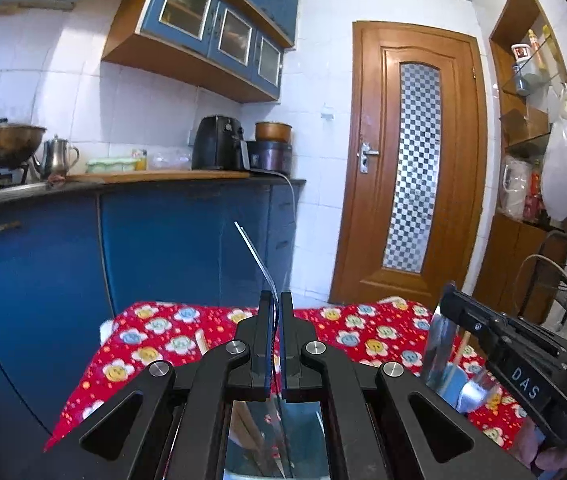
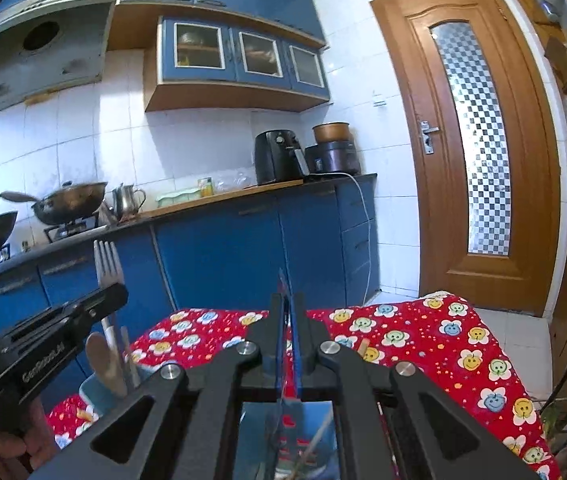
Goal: Organize utensils
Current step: 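Lower the fork and knife into the box and open both tools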
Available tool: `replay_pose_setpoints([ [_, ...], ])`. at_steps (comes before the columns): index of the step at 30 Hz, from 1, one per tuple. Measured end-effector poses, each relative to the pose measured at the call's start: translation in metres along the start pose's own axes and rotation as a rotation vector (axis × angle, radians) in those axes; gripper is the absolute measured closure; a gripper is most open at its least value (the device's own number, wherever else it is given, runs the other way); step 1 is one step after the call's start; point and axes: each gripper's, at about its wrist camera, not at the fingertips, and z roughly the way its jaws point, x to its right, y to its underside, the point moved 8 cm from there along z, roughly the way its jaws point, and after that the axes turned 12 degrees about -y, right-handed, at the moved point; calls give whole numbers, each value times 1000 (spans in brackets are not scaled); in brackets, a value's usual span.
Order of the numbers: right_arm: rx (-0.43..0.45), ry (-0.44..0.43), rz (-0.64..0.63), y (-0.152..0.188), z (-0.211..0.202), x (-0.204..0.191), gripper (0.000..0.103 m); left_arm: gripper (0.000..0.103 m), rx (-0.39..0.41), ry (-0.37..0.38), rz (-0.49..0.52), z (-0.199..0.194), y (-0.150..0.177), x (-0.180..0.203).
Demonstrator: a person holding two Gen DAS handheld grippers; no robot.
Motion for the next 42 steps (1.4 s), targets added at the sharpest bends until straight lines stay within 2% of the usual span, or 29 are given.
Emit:
replay_pose_setpoints([
  [4, -10, -6, -6, 3, -7, -5, 98, 94, -37, 16, -2, -3, 5, 2],
  [9, 18, -31, 10, -8, -24, -11, 97, 86, -11, 25, -1, -21, -1, 1],
  [13, 38, -50, 11, -17, -40, -19, 86, 85, -11, 44, -15, -36, -9, -1],
  [18, 34, -58, 33, -19, -61, -28, 86, 85, -27, 37, -3, -56, -9, -5],
  [26, -51, -79, 86, -4, -89, -39, 79, 83, -57, 8, 48, -92, 4, -12],
  [34, -120, -71, 76, 25, -120, -57, 68, 61, -156, -10, 46, -126, 33, -15],
  [38, -144, -56, 60, 41, -132, -65, 64, 53, -173, -24, 47, -138, 47, -16],
  [42, -167, -54, 68, 57, -142, -71, 55, 45, -179, -49, 54, -151, 60, -16],
])
